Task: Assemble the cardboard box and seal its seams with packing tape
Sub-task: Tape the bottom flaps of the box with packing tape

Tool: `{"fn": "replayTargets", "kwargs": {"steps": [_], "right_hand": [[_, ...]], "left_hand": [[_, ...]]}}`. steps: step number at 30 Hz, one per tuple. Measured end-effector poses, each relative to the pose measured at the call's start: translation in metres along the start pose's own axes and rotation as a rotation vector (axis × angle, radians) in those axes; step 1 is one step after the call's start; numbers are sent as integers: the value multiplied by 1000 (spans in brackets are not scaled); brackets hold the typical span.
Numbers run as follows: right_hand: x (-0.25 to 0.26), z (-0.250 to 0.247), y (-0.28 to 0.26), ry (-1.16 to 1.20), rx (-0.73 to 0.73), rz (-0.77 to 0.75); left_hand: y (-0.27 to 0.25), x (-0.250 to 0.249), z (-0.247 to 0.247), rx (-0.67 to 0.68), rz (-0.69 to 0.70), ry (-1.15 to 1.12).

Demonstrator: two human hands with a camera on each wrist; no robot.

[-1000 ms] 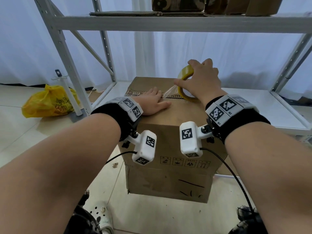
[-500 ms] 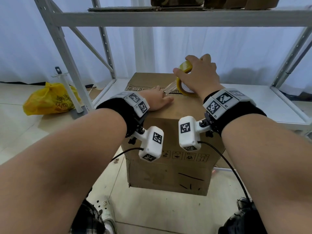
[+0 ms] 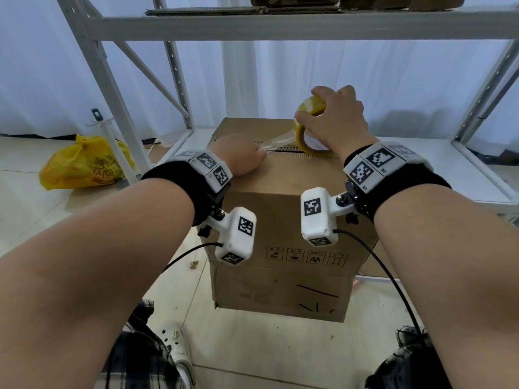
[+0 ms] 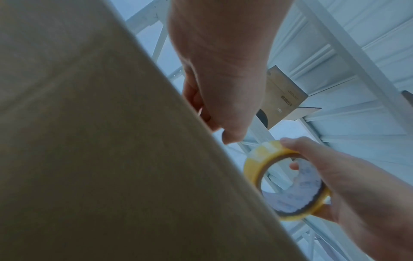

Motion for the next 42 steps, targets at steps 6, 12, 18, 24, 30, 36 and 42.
{"fn": "replayTargets", "kwargs": {"steps": [6,12,18,24,30,36,42], "right_hand": [[7,1,-1,-24,29,-25],[-15,0,-7,175,-51,204],[-16,5,-12,314,-56,332],[-15,2,-13,295,-78,340],[-8,-1,-15,279,-102,310],[-10,0,-19,281,-107,327],[-7,-13,-10,269,-109,284]], "left_hand": [[3,-19,1,-16,32,-116],[-4,-7,6,-25,34,-268],[-12,-6,12,98,13,-303],[-15,-8,13,125,15,-234],[-16,-12,12,150,13,-220],[-13,-17,13,166,27,-138],[-14,-13,15,173,23,-147]]}}
Point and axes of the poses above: each hand's wrist, its own y-axis towards the middle knuckle, its own z-axis out of the palm, x = y × z, the point moved 7 cm from there along y, towards the middle knuckle, and after that the axes turned 10 degrees about -x, right-handed, at the moved point
